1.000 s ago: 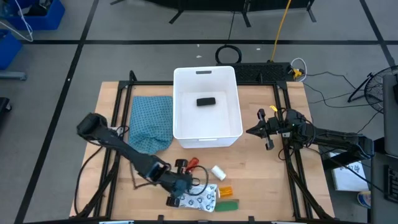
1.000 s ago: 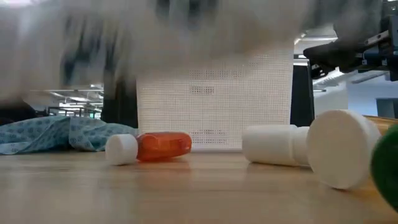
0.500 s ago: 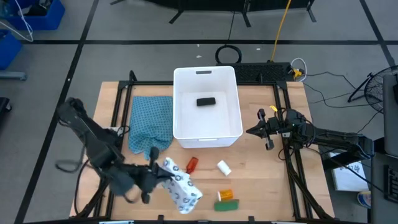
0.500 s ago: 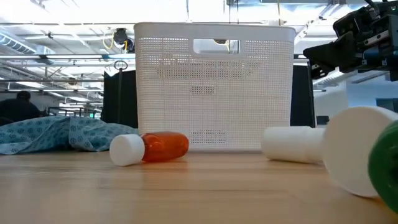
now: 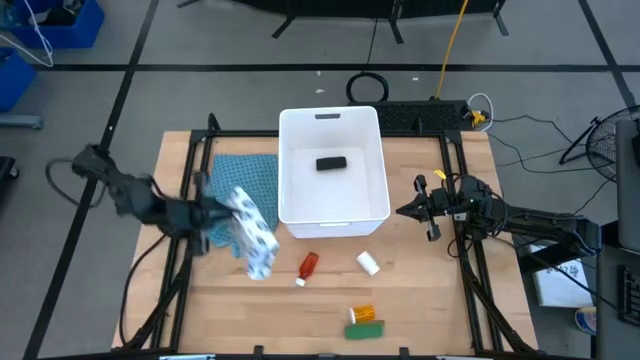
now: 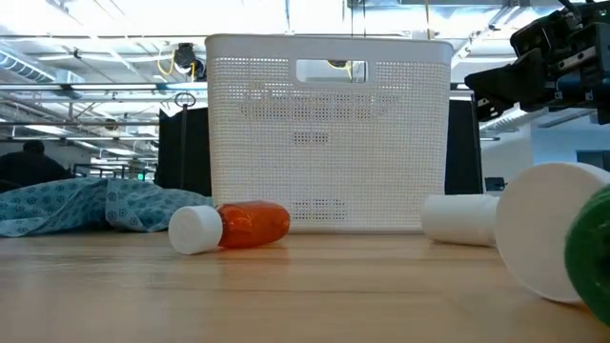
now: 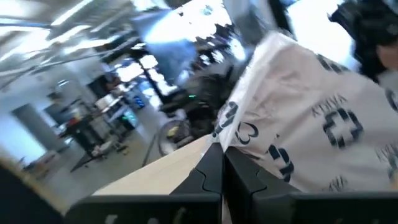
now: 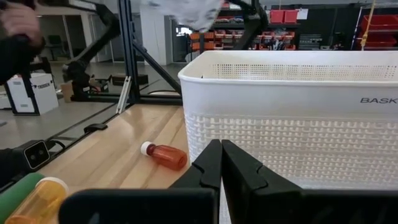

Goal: Pick & place medical supplies in basket/bin
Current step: Put the white mailer bag into the white bin

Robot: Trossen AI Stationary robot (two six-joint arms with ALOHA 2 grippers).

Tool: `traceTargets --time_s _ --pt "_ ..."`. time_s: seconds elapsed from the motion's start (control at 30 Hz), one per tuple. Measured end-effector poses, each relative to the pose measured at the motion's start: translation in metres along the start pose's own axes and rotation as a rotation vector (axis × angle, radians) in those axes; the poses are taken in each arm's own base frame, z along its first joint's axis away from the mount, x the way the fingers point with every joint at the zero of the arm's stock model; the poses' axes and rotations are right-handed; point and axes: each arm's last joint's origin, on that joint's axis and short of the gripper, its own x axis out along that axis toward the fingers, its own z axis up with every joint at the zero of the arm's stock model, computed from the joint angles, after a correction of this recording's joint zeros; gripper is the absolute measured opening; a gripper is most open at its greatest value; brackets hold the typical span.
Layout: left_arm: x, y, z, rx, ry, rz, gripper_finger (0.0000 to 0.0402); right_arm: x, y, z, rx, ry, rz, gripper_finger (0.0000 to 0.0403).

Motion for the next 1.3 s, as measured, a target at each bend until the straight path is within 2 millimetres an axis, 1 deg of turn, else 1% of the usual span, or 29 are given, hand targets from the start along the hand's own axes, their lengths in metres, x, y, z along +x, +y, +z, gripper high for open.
traceTargets --time_s 0.1,0.17,0.27,0.33,0.43,0.5,0.57,0.63,0.73,0.8,0.9,0.97,1.03,1.13,1.23,1.3 --pt "-0.021 0.014 -0.018 -0.097 -0.026 0.105 0.0002 0.0 0.0 0.0 -0.003 0.0 0.001 0.0" --pt "-0.032 0.018 -0.03 -0.151 -0.037 0.153 0.0002 0.0 0.0 0.0 -0.009 0.0 0.001 0.0" --pt "-0.043 0.024 -0.045 -0.23 -0.017 0.269 0.0002 0.0 0.0 0.0 -0.022 0.0 0.001 0.0" --pt "-0.047 0.027 -0.05 -0.281 -0.011 0.336 0.0001 0.0 0.0 0.0 -0.022 0.0 -0.001 0.0" --pt "-0.048 0.032 -0.049 -0.316 -0.012 0.38 0.0002 0.0 0.0 0.001 -0.01 -0.008 -0.001 0.0" --pt "-0.046 0.035 -0.043 -0.315 -0.009 0.401 0.0001 0.0 0.0 0.002 -0.011 -0.019 -0.002 0.0" --pt "-0.042 0.04 -0.034 -0.316 -0.005 0.424 0.0001 0.0 0.0 0.003 -0.014 -0.027 -0.001 0.0" --pt "-0.034 0.045 -0.021 -0.313 0.001 0.429 0.0001 0.0 0.0 0.003 -0.016 -0.028 -0.001 0.0" --pt "-0.013 0.051 0.0 -0.259 0.027 0.407 0.0001 0.0 0.0 0.003 -0.029 -0.027 -0.002 0.0" --pt "0.008 0.056 0.014 -0.215 0.069 0.409 0.0001 0.0 0.0 0.003 -0.041 -0.027 -0.002 0.0" --pt "0.049 0.067 0.027 -0.159 0.165 0.395 0.0001 0.0 0.0 0.003 -0.041 -0.027 -0.003 0.0" --pt "0.078 0.078 0.03 -0.146 0.23 0.386 0.0001 0.0 0.0 0.003 -0.041 -0.027 -0.005 0.0" --pt "0.109 0.088 0.024 -0.134 0.315 0.379 0.0001 0.0 0.0 0.003 -0.041 -0.027 -0.005 0.0" --pt "0.15 0.106 0.009 -0.134 0.397 0.36 0.0001 0.0 0.0 0.003 -0.041 -0.027 -0.005 0.0" --pt "0.188 0.12 -0.018 -0.181 0.465 0.307 0.0001 0.0 0.0 0.003 -0.041 -0.027 -0.005 0.0" --pt "0.209 0.123 -0.043 -0.212 0.535 0.27 0.0001 0.0 0.0 0.003 -0.042 -0.027 -0.005 0.0"
